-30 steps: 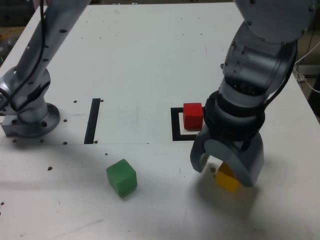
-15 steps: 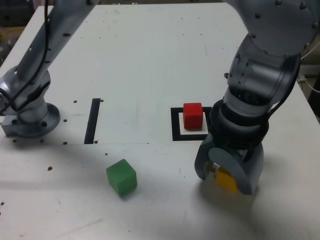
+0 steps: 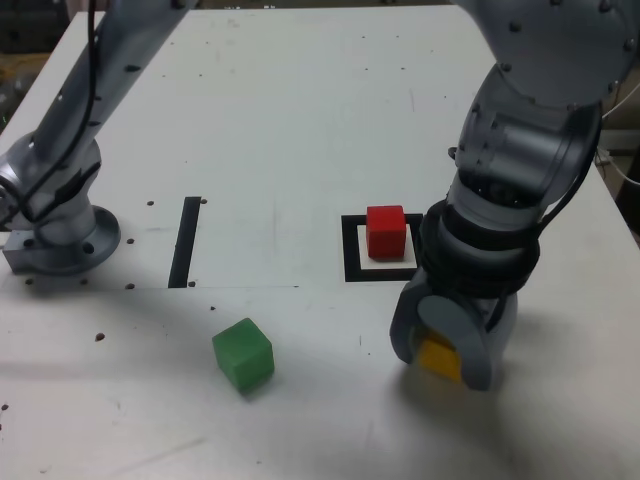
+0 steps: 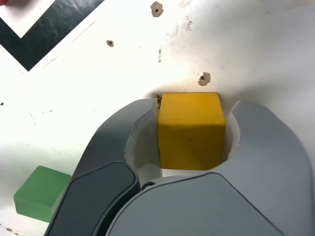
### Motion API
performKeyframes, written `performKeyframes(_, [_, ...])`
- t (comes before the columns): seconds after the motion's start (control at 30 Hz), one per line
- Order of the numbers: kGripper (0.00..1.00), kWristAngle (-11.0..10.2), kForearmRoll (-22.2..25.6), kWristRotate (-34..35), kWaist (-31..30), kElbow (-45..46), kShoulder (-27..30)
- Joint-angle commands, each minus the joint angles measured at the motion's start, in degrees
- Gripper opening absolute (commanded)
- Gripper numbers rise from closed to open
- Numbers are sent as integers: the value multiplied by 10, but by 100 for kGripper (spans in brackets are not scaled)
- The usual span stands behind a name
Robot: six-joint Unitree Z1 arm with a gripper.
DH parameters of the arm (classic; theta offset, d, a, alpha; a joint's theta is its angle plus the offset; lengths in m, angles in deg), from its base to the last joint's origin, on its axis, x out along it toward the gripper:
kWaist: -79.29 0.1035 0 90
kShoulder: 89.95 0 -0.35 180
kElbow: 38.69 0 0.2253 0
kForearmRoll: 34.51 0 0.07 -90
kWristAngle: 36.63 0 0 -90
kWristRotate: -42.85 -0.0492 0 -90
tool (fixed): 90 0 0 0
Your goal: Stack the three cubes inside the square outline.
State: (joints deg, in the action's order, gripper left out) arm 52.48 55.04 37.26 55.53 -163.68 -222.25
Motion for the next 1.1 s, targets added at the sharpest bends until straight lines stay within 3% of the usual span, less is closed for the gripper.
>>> performKeyframes(0.0, [30, 1, -3, -2, 0, 0, 5])
performKeyframes(0.3, [24, -5, -4, -6, 0, 1, 18])
performKeyframes(0.53, [24, -15, 16, -6, 12, 7, 66])
performKeyframes(1.07, [24, -34, 55, 26, 98, 67, 167])
